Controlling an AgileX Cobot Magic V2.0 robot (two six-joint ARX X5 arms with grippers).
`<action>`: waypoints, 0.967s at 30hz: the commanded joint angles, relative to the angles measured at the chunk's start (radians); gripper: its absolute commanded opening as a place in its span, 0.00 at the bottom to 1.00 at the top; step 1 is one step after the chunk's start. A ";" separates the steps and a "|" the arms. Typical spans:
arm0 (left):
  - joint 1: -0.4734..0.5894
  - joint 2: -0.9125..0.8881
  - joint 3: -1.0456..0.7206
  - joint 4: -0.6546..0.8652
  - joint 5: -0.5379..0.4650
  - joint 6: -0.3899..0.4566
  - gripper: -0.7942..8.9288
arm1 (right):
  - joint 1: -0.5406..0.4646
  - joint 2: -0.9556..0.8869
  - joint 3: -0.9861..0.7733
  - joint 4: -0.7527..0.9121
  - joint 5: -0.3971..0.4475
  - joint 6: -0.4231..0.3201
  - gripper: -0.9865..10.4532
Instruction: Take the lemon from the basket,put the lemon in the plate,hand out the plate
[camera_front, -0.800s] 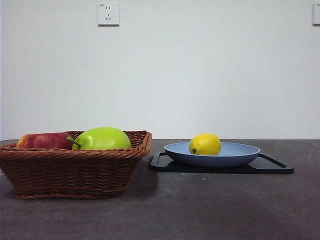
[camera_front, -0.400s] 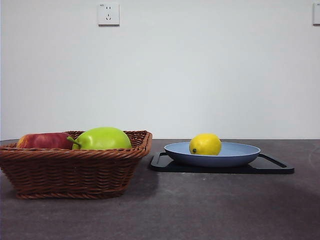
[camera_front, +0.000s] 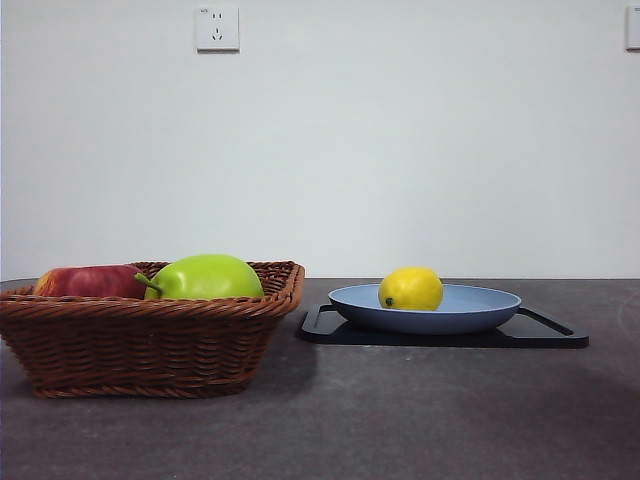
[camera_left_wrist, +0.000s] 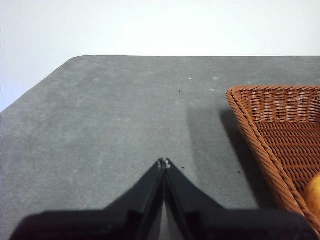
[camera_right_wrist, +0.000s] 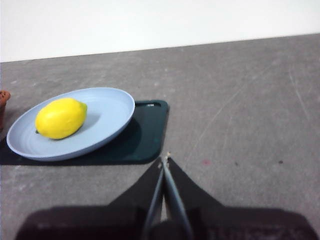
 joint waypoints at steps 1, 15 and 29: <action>0.002 -0.004 -0.010 0.011 -0.002 0.004 0.09 | 0.000 -0.006 -0.010 -0.005 -0.001 0.025 0.09; 0.002 -0.004 -0.010 0.011 -0.002 0.004 0.09 | 0.000 -0.005 -0.010 0.002 0.008 0.068 0.09; 0.002 -0.004 -0.010 0.011 -0.002 0.004 0.09 | 0.000 -0.005 -0.010 0.002 0.008 0.068 0.09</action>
